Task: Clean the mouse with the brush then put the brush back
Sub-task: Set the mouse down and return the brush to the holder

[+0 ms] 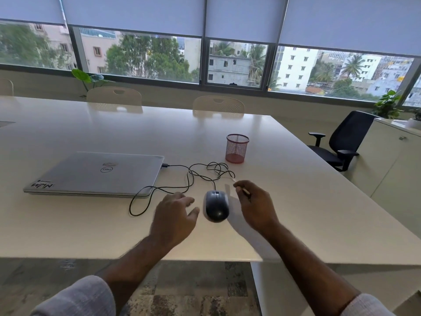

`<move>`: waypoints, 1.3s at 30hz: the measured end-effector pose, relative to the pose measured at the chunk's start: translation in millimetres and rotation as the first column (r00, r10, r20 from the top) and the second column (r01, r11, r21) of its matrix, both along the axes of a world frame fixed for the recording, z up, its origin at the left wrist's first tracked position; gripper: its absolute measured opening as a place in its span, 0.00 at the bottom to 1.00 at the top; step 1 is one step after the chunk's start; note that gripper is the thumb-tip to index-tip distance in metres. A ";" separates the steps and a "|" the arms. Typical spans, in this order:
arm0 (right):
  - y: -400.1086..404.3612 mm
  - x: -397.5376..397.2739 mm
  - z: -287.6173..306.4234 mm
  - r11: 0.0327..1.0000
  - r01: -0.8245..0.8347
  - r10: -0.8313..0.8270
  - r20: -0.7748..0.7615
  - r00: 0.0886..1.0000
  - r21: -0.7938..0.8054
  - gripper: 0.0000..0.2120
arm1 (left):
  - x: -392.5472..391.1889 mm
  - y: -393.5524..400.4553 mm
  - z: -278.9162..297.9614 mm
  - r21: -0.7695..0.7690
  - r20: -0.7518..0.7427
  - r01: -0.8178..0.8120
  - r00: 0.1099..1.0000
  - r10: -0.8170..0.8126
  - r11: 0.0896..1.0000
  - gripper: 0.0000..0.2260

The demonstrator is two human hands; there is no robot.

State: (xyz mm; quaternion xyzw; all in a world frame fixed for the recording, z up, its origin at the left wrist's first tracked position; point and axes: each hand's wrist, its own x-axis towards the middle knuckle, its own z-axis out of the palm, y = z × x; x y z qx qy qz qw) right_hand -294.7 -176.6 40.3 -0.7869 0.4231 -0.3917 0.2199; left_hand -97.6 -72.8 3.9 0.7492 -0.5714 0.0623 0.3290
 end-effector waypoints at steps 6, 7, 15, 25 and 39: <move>-44.2 -2.5 33.5 0.995 0.047 -0.045 0.017 0.999 -0.089 0.08 | 1.2 -6.1 -7.5 0.456 0.074 -0.007 0.997 -0.030 0.890 0.33; -51.6 -2.0 39.1 0.994 0.048 -0.047 0.009 0.999 -0.097 0.09 | 2.0 -6.8 -7.7 0.502 0.065 0.013 0.996 -0.053 0.865 0.34; -111.0 22.1 74.0 0.985 0.040 -0.044 -0.018 0.999 -0.168 0.09 | 12.0 -11.8 -11.6 0.537 0.078 0.056 0.990 -0.116 0.842 0.36; -161.5 49.3 107.0 0.981 0.092 -0.098 -0.031 0.995 -0.173 0.05 | 13.5 -13.0 -10.0 0.502 0.058 0.064 0.993 -0.107 0.862 0.37; -204.3 49.8 112.8 0.954 0.257 -0.254 0.036 0.966 -0.153 0.07 | 17.7 -24.5 -3.7 0.520 0.058 0.058 0.993 -0.103 0.852 0.38</move>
